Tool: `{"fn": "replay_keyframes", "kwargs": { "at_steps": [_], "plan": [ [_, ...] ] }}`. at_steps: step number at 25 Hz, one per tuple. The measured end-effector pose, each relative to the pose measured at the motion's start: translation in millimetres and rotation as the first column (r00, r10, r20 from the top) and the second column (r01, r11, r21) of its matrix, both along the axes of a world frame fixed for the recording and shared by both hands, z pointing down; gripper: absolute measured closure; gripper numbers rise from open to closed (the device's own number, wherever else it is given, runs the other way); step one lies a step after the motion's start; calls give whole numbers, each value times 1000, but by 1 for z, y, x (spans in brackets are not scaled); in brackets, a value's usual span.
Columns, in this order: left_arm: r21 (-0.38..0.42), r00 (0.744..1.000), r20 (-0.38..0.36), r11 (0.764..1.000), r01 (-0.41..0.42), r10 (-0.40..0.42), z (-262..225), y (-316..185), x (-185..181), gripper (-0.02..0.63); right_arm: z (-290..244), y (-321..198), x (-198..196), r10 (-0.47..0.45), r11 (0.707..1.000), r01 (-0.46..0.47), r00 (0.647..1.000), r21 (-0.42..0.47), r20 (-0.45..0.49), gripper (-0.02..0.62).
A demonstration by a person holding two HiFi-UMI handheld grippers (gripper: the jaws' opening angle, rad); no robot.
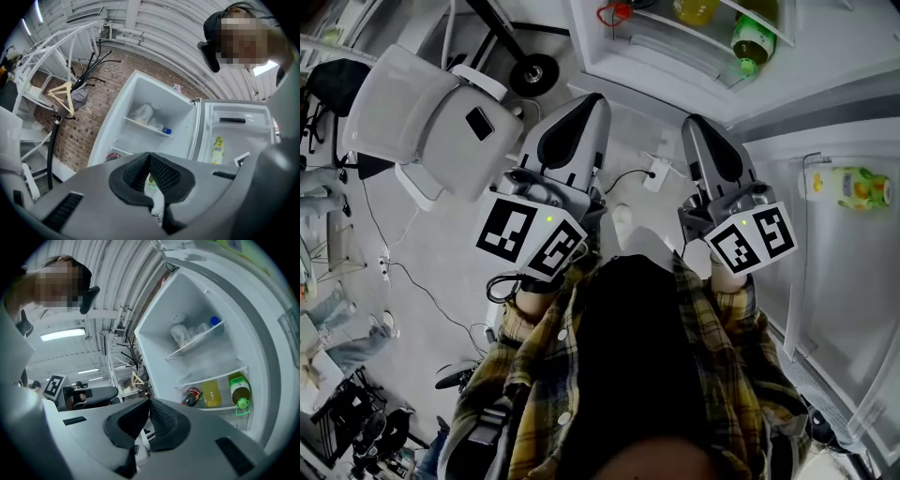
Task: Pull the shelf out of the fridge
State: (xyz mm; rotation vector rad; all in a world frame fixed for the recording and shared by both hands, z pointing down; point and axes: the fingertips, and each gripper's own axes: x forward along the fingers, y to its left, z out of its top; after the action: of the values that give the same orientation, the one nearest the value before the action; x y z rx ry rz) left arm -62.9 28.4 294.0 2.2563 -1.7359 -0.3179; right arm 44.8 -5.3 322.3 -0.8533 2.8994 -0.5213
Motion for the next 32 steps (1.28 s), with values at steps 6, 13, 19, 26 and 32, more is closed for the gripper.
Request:
{"fn": "replay_keyframes", "kwargs": {
  "at_steps": [6,13,19,26,32],
  "plan": [
    [9,999,6,999,-47,47,-5,-43,-14,603,-2,-35,-13,49,999,-49,999,15,-13,577],
    [22,985,11,985,-170,169,-9,-109,-21,603,-8,-88,-22,163,986,-163,987,23,0,576],
    [37,956,19,955,-294,294,-16,-165,-25,603,-17,-139,-26,290,956,-291,957,37,19,576],
    [26,911,18,910,-413,412,-14,-205,-34,603,-21,-181,-39,404,914,-404,914,33,27,575],
    [29,873,13,873,-487,487,-12,-229,-34,603,-18,-195,-37,488,872,-489,872,19,21,575]
  ]
}}
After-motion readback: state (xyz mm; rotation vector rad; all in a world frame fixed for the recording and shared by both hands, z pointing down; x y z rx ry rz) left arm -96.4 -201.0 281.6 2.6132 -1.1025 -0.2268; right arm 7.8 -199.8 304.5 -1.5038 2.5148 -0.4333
